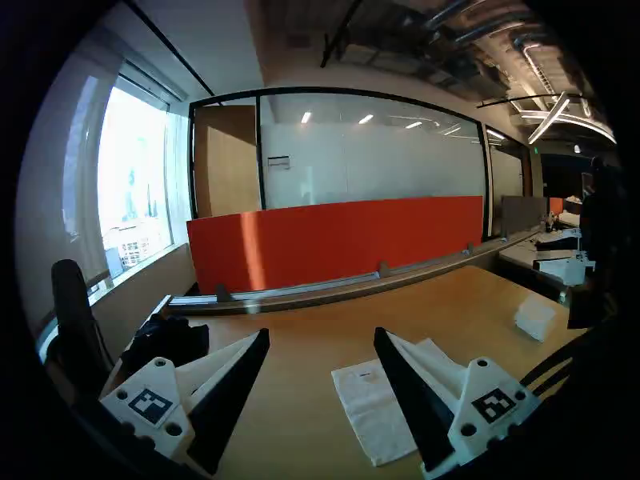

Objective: Fold towel

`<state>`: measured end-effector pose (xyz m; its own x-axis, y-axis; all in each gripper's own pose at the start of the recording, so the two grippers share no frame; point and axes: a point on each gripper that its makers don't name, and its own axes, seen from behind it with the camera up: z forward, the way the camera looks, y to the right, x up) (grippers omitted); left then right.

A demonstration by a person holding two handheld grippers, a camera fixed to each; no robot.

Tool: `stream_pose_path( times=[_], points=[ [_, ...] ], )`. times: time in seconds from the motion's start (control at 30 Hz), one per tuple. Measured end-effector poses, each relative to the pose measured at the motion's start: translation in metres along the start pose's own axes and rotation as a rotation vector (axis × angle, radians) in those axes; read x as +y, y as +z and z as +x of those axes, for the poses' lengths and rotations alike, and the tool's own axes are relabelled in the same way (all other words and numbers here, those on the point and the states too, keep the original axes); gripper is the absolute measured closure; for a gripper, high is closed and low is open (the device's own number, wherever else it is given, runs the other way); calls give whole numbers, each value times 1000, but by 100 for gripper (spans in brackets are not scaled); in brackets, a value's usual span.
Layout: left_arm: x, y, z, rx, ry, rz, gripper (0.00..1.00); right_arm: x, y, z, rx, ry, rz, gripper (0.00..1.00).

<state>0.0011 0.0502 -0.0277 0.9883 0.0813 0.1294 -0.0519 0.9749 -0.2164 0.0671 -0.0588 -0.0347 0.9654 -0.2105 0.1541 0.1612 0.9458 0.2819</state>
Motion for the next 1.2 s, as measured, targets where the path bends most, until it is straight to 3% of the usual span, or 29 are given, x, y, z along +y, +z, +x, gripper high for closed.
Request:
stream_pose_path(
  times=[0.43,1.2],
  points=[
    [15,4,-33,-70,2,-70,3,-28,13,-24,-72,-60,121,0],
    [48,18,-135,-233,19,-172,3,-68,27,-124,-238,-70,224,0]
  ],
)
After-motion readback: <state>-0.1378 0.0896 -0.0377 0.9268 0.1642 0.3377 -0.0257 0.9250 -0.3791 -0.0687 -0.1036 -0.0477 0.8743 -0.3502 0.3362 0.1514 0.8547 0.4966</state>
